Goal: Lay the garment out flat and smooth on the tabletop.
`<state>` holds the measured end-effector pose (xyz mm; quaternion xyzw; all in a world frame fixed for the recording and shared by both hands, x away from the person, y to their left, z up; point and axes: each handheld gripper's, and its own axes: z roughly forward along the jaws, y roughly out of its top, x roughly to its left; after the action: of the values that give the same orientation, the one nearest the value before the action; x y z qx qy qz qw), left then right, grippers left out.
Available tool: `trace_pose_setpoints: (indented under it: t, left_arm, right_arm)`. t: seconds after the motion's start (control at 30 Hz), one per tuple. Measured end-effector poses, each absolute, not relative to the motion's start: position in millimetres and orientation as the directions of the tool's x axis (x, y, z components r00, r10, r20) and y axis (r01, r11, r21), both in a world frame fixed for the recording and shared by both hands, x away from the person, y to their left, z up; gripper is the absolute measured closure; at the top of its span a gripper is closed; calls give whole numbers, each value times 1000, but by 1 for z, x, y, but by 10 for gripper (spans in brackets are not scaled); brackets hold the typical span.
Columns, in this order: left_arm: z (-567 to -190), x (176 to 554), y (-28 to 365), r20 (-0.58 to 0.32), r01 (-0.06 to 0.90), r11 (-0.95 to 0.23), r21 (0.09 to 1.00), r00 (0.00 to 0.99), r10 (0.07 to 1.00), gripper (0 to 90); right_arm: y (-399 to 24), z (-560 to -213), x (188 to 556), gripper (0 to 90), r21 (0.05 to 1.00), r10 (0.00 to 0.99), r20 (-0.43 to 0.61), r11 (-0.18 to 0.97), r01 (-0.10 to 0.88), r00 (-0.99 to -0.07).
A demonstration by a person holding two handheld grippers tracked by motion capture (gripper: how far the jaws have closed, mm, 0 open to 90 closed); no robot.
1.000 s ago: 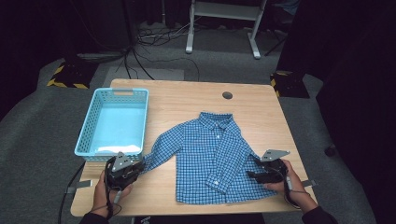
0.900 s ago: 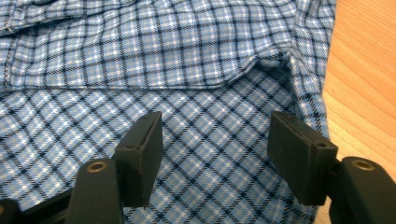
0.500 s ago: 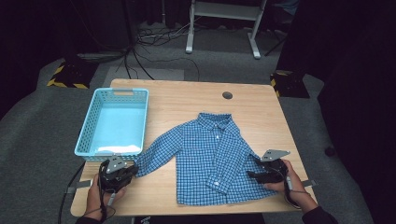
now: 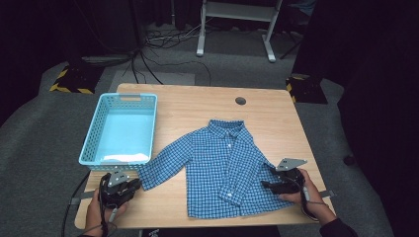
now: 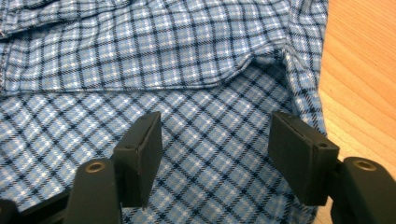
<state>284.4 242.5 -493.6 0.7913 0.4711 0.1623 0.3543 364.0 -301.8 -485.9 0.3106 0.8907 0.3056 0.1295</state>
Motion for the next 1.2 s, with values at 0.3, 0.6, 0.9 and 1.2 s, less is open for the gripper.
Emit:
trace_pose_setpoints:
  t: [0.3,0.6,0.9,1.2]
  left_arm:
    - [-494,277,240,-44,621,-317,717,494,869,588]
    - [-493,274,231,-13,593,-349,726,519,855,457]
    - [-495,276,228,-11,611,-337,717,493,870,311]
    - [-499,281,228,-26,634,-335,697,489,872,299]
  right_arm:
    - [-301,-485,363,335,621,633,-58,628,469,-772]
    - [-299,-484,361,288,605,622,-78,651,459,-779]
    - [-295,-478,358,282,613,613,-93,656,440,-785]
    - [-277,-461,351,284,644,572,-107,664,381,-813]
